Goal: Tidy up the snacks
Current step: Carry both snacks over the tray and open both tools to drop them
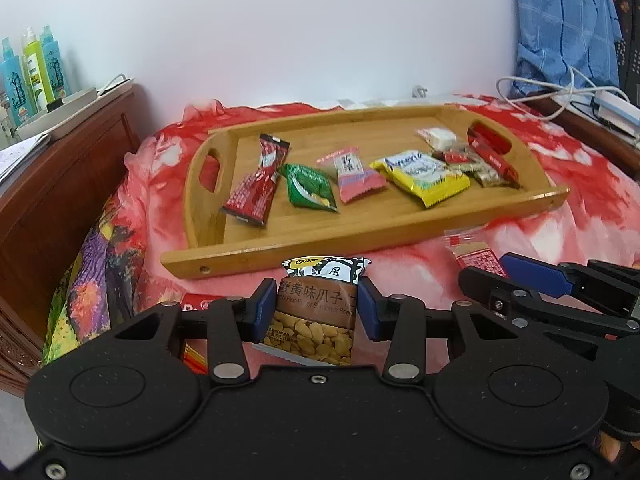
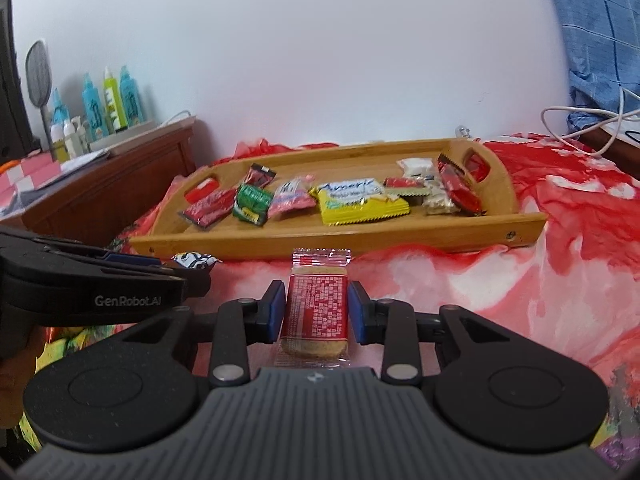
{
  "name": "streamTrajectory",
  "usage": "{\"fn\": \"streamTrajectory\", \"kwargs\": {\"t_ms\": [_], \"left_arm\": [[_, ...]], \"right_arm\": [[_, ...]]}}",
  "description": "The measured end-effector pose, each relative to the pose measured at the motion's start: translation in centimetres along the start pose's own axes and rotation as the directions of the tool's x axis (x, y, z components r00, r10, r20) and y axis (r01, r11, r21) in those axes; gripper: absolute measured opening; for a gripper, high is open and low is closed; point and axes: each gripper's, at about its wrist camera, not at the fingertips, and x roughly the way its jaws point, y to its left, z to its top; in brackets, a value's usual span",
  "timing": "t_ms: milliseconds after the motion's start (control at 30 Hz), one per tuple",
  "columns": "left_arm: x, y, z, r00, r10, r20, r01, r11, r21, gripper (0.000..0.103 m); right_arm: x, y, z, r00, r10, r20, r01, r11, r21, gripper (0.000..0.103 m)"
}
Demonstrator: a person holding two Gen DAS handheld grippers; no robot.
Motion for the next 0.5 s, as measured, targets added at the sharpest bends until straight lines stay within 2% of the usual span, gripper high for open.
{"fn": "streamTrajectory", "kwargs": {"t_ms": [267,500], "left_arm": [[-0.9,0.2,1.6,1.0,0.013,0.025,-0.012,0.999,-0.045,0.041],[-0.9,-0.2,3.1,0.999,0.016,0.046,-0.013,0.998,-0.063,0.041]], "right_arm": [[-0.6,-1.4,1.1,0.999,0.005,0.036,-0.008,0.998,0.062,0.038],[-0.8,-1.7,2.4,0.997,0.012,0.071,-0.015,0.999,0.042,0.038]]}}
